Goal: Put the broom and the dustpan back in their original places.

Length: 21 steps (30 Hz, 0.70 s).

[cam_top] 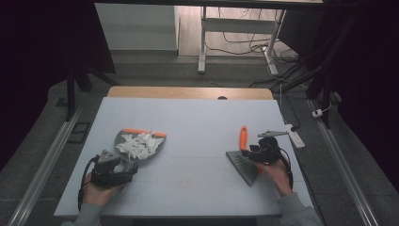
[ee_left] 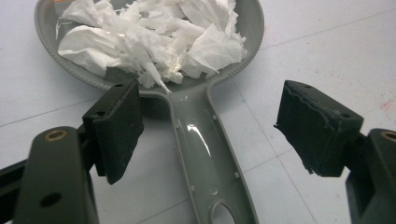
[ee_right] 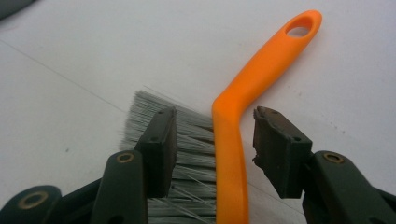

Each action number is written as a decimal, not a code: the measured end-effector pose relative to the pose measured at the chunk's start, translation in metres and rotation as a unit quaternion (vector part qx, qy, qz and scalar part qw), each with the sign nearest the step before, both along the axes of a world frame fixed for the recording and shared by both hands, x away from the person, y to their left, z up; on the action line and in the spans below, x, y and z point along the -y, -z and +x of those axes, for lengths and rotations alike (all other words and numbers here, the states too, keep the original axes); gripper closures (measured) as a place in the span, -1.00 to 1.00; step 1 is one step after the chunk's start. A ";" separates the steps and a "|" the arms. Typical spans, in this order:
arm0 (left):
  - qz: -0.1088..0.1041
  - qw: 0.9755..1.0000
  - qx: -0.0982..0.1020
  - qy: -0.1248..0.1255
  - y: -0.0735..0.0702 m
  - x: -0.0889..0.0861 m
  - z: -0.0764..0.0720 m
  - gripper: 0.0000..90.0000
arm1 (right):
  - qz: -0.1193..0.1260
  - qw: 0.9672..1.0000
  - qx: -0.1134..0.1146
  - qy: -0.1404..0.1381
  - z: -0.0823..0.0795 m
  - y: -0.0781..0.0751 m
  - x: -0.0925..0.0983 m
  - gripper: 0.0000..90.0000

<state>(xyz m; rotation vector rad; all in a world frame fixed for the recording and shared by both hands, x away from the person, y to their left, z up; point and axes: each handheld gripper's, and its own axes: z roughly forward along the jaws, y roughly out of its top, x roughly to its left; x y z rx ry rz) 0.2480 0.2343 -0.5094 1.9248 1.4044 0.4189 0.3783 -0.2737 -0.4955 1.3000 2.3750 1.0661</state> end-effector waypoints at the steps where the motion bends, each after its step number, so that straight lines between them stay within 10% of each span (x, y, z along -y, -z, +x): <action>1: 0.000 1.000 -0.001 0.005 0.000 -0.001 0.000 -0.47 | 0.004 1.000 0.004 -0.005 -0.001 -0.001 0.001 0.13; 21: -0.005 0.997 0.004 0.074 0.003 0.001 0.001 -0.44 | 0.017 0.996 0.056 -0.070 -0.049 -0.003 0.001 0.15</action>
